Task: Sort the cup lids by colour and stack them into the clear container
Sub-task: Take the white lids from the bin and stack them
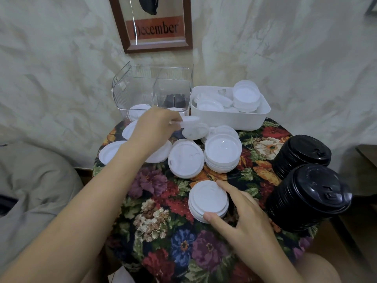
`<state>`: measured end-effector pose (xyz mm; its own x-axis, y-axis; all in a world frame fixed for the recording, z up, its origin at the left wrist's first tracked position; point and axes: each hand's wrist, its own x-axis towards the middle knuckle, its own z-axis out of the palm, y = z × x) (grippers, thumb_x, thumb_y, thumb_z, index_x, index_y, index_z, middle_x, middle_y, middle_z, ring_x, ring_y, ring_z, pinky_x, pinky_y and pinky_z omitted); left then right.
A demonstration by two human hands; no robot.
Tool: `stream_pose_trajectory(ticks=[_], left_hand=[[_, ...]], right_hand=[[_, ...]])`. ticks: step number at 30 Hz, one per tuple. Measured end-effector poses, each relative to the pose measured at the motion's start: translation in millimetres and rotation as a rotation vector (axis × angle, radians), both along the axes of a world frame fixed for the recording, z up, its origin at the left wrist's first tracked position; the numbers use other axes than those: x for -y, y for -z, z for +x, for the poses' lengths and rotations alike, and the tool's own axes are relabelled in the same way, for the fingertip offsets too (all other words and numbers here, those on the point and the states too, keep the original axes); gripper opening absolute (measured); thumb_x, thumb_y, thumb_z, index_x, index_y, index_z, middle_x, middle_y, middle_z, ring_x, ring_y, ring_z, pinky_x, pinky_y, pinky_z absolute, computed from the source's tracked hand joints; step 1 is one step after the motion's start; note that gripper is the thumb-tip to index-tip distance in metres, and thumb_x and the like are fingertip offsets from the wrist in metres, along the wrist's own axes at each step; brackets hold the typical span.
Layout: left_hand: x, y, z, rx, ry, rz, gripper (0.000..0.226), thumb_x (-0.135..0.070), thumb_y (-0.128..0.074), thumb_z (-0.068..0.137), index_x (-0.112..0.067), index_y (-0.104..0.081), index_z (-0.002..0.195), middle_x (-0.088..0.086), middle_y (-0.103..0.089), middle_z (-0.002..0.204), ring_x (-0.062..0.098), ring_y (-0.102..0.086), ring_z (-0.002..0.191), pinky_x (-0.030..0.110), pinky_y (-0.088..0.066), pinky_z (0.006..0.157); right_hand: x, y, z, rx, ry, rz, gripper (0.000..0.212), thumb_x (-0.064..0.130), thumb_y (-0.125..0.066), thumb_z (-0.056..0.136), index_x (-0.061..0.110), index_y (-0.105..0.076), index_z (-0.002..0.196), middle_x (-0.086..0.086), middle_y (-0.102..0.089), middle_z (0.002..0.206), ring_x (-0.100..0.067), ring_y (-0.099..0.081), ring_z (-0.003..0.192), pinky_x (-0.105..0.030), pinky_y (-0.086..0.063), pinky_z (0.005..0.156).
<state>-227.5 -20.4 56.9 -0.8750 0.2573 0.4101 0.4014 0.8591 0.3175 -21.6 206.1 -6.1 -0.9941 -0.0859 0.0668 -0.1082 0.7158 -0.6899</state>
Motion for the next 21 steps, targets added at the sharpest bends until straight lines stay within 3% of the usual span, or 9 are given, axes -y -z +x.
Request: stream_pose_trajectory(ticks=[3, 7, 12, 14, 18, 21], left_hand=[[15.4, -1.2, 7.3, -0.02, 0.009, -0.083, 0.021, -0.017, -0.068, 0.095, -0.022, -0.077, 0.113, 0.0, -0.077, 0.107, 0.029, -0.063, 0.105, 0.037, -0.047, 0.083], [4.3, -2.1, 11.3, 0.014, 0.11, -0.103, 0.032, -0.031, -0.066, 0.096, -0.029, -0.07, 0.128, -0.009, -0.072, 0.118, 0.024, -0.06, 0.115, 0.045, -0.048, 0.096], [-38.0, -3.1, -4.9, 0.133, 0.142, -0.132, 0.033, -0.046, -0.07, 0.093, -0.029, -0.073, 0.121, -0.013, -0.072, 0.117, 0.016, -0.06, 0.111, 0.03, -0.042, 0.084], [-48.9, -3.4, -11.1, 0.181, 0.132, -0.191, 0.031, -0.048, -0.071, 0.092, -0.027, -0.074, 0.115, -0.013, -0.072, 0.114, 0.016, -0.061, 0.107, 0.03, -0.042, 0.081], [-54.1, -8.0, -17.7, 0.197, 0.082, -0.241, 0.013, -0.035, -0.069, 0.092, -0.026, -0.074, 0.098, -0.006, -0.074, 0.102, 0.021, -0.065, 0.1, 0.036, -0.051, 0.082], [-48.2, -17.2, -12.7, 0.186, 0.058, -0.115, 0.012, -0.025, -0.062, 0.094, -0.024, -0.073, 0.097, -0.007, -0.072, 0.099, 0.019, -0.064, 0.093, 0.034, -0.048, 0.079]], right_hand=[[-0.3, 0.7, -0.4, -0.002, -0.007, 0.006, 0.061, 0.071, -0.063, 0.085, 0.074, -0.022, 0.13, 0.049, -0.026, 0.128, 0.033, -0.023, 0.117, -0.013, -0.029, 0.093], [-0.7, 2.2, -0.5, -0.008, -0.012, 0.009, 0.063, 0.072, -0.062, 0.083, 0.072, -0.024, 0.134, 0.049, -0.026, 0.133, 0.034, -0.021, 0.118, -0.014, -0.029, 0.094], [-0.4, 1.6, -0.6, -0.006, -0.006, 0.011, 0.062, 0.072, -0.063, 0.084, 0.075, -0.022, 0.13, 0.051, -0.024, 0.132, 0.029, -0.024, 0.121, -0.017, -0.03, 0.096], [-0.9, 1.7, -0.3, -0.003, -0.006, 0.006, 0.061, 0.074, -0.062, 0.083, 0.077, -0.021, 0.129, 0.05, -0.025, 0.134, 0.022, -0.028, 0.123, -0.019, -0.031, 0.099], [-1.2, 1.8, 0.0, -0.003, -0.002, 0.002, 0.06, 0.075, -0.061, 0.083, 0.078, -0.021, 0.127, 0.049, -0.025, 0.133, 0.015, -0.031, 0.125, -0.022, -0.033, 0.101], [-1.1, 1.2, -0.2, 0.0, -0.001, -0.003, 0.06, 0.073, -0.062, 0.083, 0.077, -0.021, 0.128, 0.046, -0.027, 0.133, 0.015, -0.032, 0.124, -0.022, -0.033, 0.101]])
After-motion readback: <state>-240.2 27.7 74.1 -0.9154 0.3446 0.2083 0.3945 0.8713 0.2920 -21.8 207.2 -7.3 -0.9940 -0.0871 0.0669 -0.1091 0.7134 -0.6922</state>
